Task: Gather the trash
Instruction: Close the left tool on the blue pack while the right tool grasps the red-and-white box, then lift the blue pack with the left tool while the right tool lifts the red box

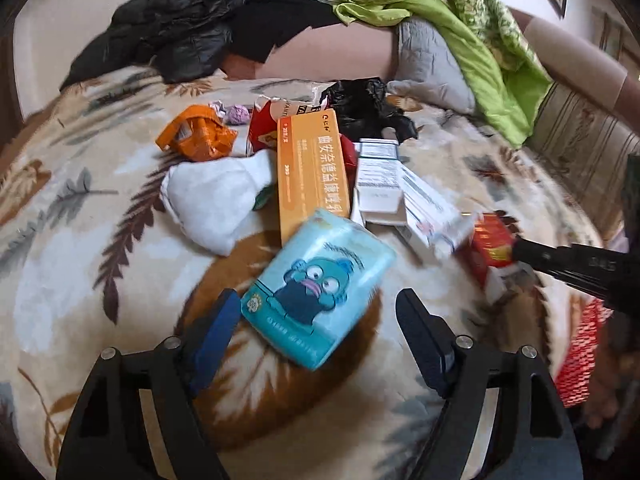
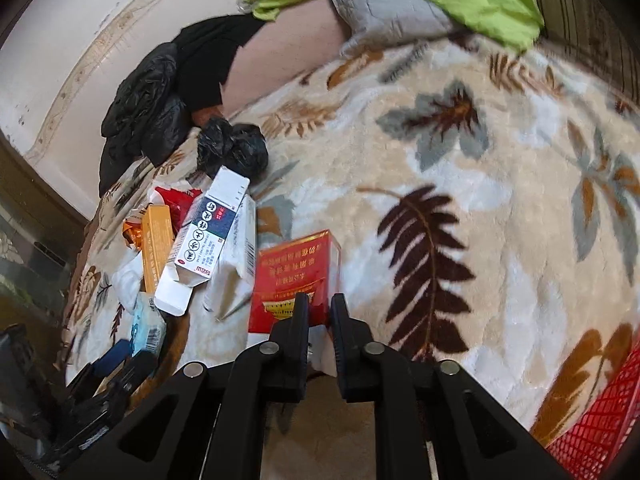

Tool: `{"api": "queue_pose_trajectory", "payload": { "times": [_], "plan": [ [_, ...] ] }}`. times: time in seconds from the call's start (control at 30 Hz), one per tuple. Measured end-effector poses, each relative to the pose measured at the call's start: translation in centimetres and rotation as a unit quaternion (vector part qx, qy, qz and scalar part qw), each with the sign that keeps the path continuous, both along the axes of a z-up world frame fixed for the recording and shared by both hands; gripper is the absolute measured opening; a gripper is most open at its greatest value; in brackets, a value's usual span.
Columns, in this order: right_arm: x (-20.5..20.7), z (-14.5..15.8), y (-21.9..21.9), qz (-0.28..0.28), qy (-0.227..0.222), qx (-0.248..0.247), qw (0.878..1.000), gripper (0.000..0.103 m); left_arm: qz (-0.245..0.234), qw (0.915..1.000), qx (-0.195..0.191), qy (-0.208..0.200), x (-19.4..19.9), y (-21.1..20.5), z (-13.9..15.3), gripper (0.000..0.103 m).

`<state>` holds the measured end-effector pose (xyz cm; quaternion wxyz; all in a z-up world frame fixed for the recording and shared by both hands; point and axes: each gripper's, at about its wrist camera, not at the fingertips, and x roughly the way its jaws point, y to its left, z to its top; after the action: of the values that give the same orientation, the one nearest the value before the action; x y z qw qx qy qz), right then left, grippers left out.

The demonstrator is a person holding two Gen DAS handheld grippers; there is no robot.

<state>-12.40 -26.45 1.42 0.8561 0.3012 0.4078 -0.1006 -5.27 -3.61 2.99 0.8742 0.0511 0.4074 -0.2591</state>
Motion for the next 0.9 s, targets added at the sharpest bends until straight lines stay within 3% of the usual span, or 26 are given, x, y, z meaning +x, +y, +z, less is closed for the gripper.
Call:
{"api": "queue_pose_trajectory", "payload": {
  "times": [0.03,0.13,0.3,0.37,0.43,0.6,0.7,0.73,0.77,0.8,0.9],
  "plan": [
    [0.1,-0.3,-0.2,0.000,0.004,0.012,1.000,0.014,-0.002,0.9999,0.009,-0.006,0.0,-0.4,-0.1,0.079],
    [0.4,-0.9,-0.4,0.003,0.009,0.030,0.999,0.028,-0.004,0.9989,0.039,-0.027,0.0,-1.1,-0.5,0.079],
    [1.4,-1.3,0.0,0.008,0.013,0.037,0.999,0.051,0.010,0.9984,0.049,-0.028,0.6,-1.0,-1.1,0.077],
    [1.8,-1.1,0.6,0.016,0.016,0.016,1.000,0.057,0.017,0.9975,0.060,-0.032,0.8,-0.9,-1.3,0.062],
    [2.3,-0.9,1.4,0.027,0.022,-0.012,0.999,0.058,0.027,0.9959,0.079,-0.034,0.9,-0.7,-1.7,0.039],
    [2.8,-0.7,3.2,0.055,0.038,-0.072,0.995,0.063,0.044,0.9965,0.065,-0.028,1.2,0.6,-1.6,0.022],
    [2.9,-0.6,4.3,0.070,0.047,-0.107,0.991,0.061,0.048,0.9964,0.064,-0.027,1.3,0.8,-1.6,0.018],
    [2.9,-0.6,4.3,0.071,0.042,-0.106,0.991,0.056,0.049,0.9965,0.062,-0.026,1.4,1.0,-1.6,0.017],
    [2.8,-0.5,4.2,0.077,0.034,-0.094,0.992,0.039,0.051,0.9966,0.059,-0.025,1.4,1.1,-1.6,0.017],
    [2.7,-0.5,4.2,0.079,0.030,-0.089,0.992,0.034,0.052,0.9967,0.057,-0.023,1.4,1.2,-1.6,0.017],
    [2.3,-0.1,4.1,0.073,0.023,-0.094,0.993,0.034,0.055,0.9972,0.048,-0.019,1.6,1.6,-1.5,0.016]
  ]
}}
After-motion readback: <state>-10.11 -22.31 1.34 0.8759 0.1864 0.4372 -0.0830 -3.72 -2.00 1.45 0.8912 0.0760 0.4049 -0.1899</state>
